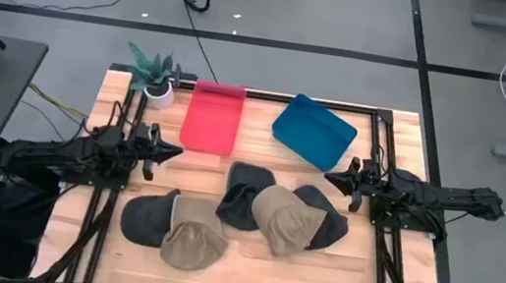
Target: Pick & Place hat
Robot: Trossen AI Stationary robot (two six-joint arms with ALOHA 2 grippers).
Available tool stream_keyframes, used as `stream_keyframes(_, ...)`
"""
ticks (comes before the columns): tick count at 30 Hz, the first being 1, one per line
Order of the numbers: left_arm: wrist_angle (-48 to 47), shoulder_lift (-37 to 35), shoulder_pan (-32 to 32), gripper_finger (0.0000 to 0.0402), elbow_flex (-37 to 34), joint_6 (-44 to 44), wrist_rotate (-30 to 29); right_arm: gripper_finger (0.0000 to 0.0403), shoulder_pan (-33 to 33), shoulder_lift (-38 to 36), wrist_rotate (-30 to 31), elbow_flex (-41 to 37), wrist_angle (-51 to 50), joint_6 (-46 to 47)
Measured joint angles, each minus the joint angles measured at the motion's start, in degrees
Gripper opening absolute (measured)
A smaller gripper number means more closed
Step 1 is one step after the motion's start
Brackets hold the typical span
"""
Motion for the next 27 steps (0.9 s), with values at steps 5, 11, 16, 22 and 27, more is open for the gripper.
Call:
stream_keyframes(5, 0.1, 0.0, 0.0, 0.0003, 0.0, 1.2, 0.0, 0.0006, 0.0, 0.0, 0.0, 0.0, 0.0, 0.1)
stream_keyframes(11, 0.5, 0.0, 0.0, 0.0003, 0.0, -0.1, 0.1, 0.0006, 0.0, 0.0, 0.0, 0.0, 0.0, 0.1)
stream_keyframes(16, 1.3, 0.0, 0.0, 0.0003, -0.1, -2.0, -0.5, 0.0006, 0.0, 0.0, 0.9, 0.0, 1.7, 0.1)
stream_keyframes(22, 2.5, 0.0, 0.0, 0.0003, 5.1, -2.9, -4.4, 0.0003, 0.0, 0.0, 1.1, 0.0, 14.1, -7.1)
stream_keyframes(27, -0.8, 1.9, 0.0, 0.0003, 14.9, 1.9, -7.0, 0.0003, 0.0, 1.0, 3.3, 4.8, 14.9, -13.8)
